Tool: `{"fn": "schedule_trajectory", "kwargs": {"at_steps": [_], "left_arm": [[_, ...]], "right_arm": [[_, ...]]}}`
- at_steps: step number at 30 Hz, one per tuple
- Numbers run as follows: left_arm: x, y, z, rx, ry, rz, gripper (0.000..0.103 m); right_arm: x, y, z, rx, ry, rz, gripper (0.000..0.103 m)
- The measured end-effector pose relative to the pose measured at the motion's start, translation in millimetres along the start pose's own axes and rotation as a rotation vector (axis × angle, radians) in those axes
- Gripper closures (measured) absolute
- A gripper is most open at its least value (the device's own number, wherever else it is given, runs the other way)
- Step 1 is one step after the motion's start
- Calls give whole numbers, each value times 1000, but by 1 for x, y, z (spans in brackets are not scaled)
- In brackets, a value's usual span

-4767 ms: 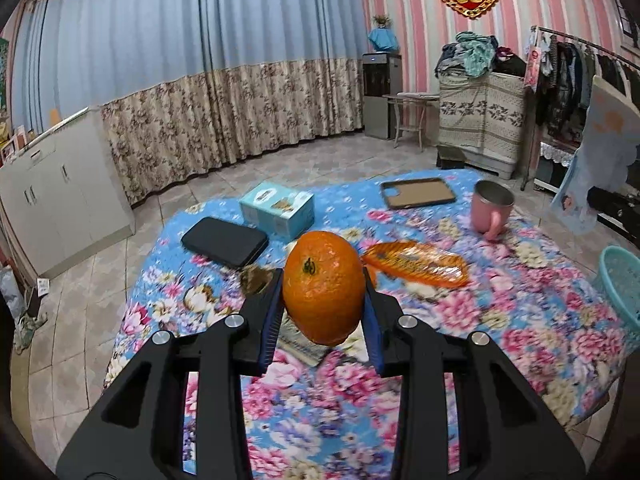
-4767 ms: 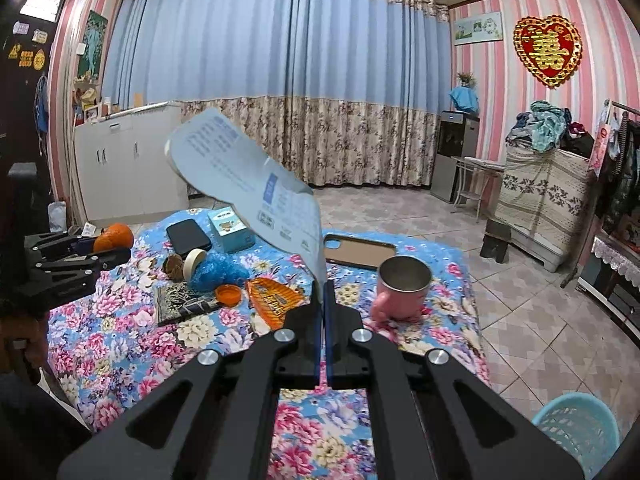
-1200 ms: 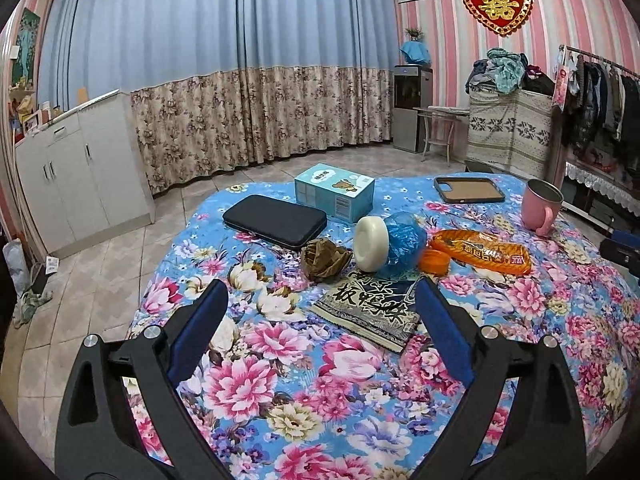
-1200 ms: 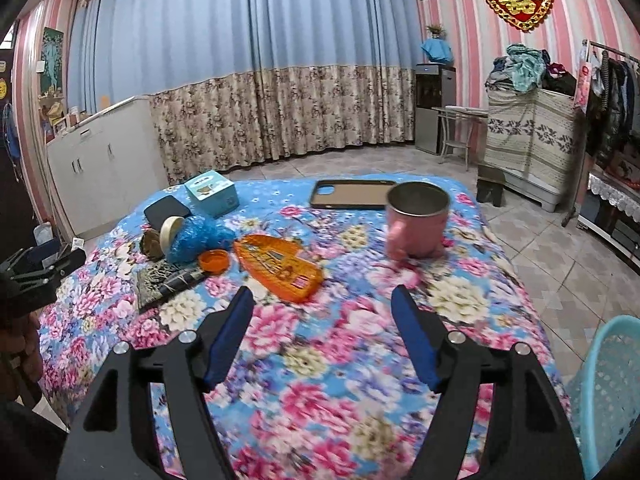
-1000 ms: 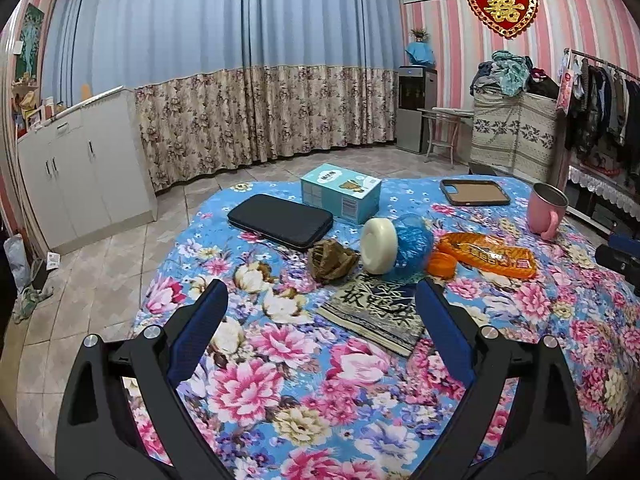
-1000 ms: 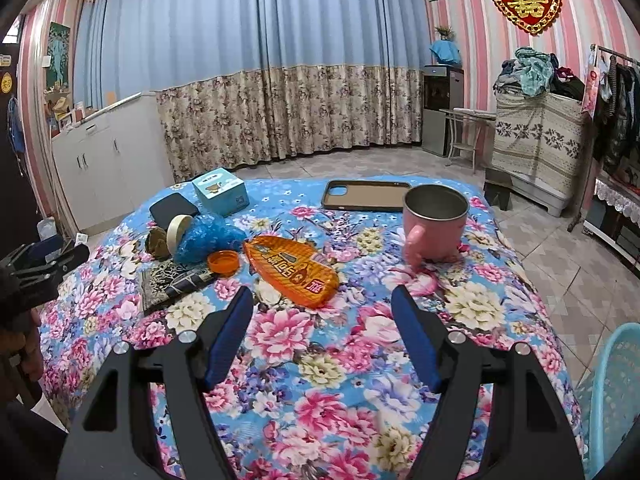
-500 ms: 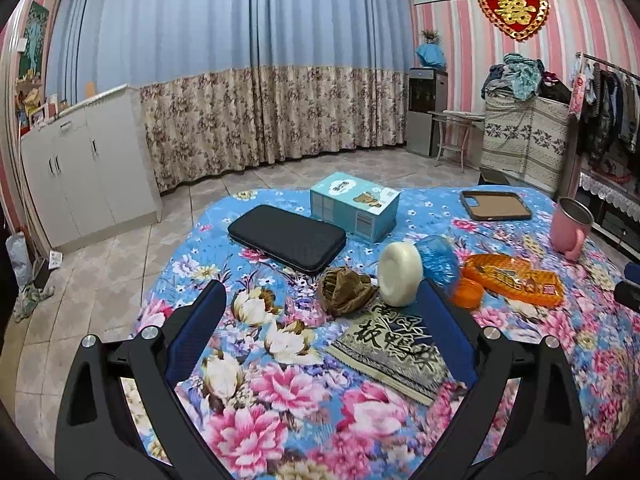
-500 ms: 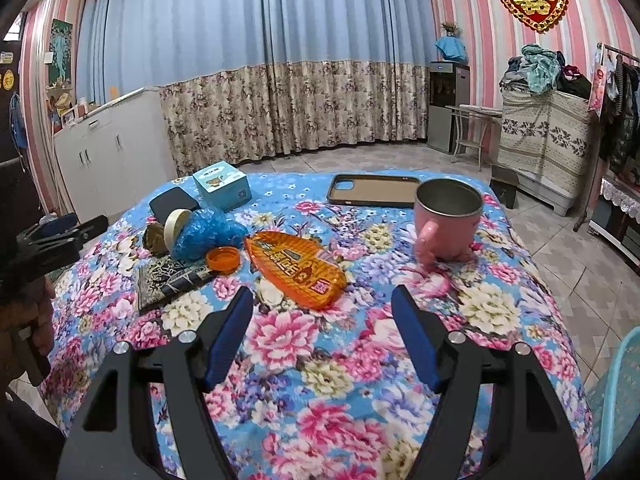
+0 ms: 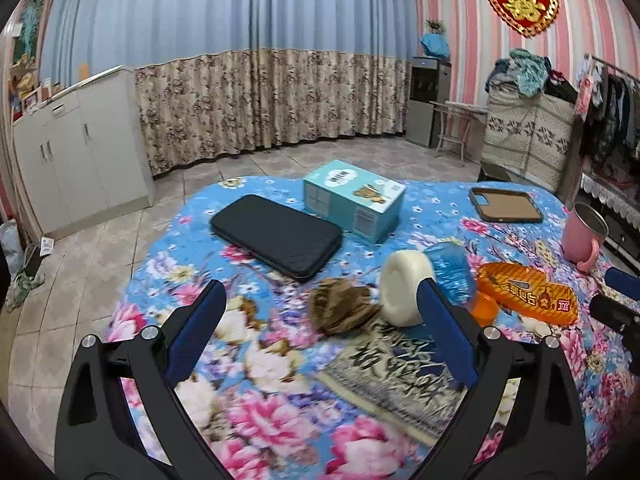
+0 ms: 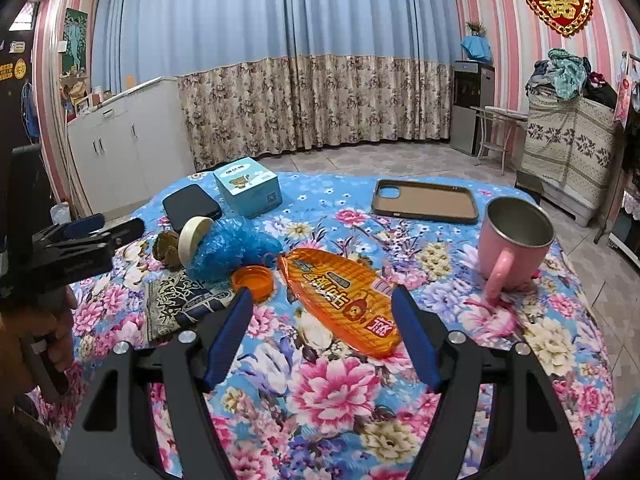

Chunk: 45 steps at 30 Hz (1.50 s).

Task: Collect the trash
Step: 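Grasp the white tape roll with the left tool while the right tool grasps the orange plastic lid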

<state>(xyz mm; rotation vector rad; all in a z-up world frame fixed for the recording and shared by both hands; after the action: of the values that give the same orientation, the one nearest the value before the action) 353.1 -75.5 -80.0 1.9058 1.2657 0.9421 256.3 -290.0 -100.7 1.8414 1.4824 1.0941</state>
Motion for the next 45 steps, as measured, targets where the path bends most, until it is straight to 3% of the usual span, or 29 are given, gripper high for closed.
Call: {"fn": "schedule_trajectory", "kwargs": {"at_steps": [7, 13, 18, 29, 31, 33, 35, 41, 45], "left_arm": [[-25, 12, 31, 49, 12, 45, 10], [-33, 15, 44, 63, -21, 50, 24], [-40, 17, 46, 69, -55, 62, 44], [-50, 14, 44, 63, -66, 92, 45], [-48, 11, 49, 87, -71, 73, 53], [-44, 8, 52, 104, -91, 48, 78], [-41, 7, 53, 110, -109, 27, 87], [-34, 14, 41, 67, -124, 22, 87], [-10, 27, 21, 9, -58, -1, 87]], "right_arm": [[-12, -1, 11, 22, -8, 27, 32], [-18, 2, 21, 32, -2, 39, 32], [-15, 4, 24, 33, 0, 35, 32], [-16, 2, 23, 36, 1, 43, 32], [-16, 3, 24, 37, -1, 43, 32], [-16, 3, 24, 36, 1, 42, 32], [-16, 2, 24, 40, 1, 43, 32], [-17, 4, 27, 35, -9, 43, 32], [-17, 8, 28, 34, -10, 50, 32]]}}
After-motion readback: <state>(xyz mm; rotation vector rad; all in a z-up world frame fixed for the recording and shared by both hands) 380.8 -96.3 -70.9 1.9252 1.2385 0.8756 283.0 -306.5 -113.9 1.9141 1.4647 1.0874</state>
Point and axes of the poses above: each gripper's, at about its wrist camera, not at the fingertips, and z roughly the way its jaws point, x to its left, y to its top, the point moved 7 cm from there along z, roughly the way its jaws point, and after that the axes turned 13 degrees about z, right-handed, at the moved point
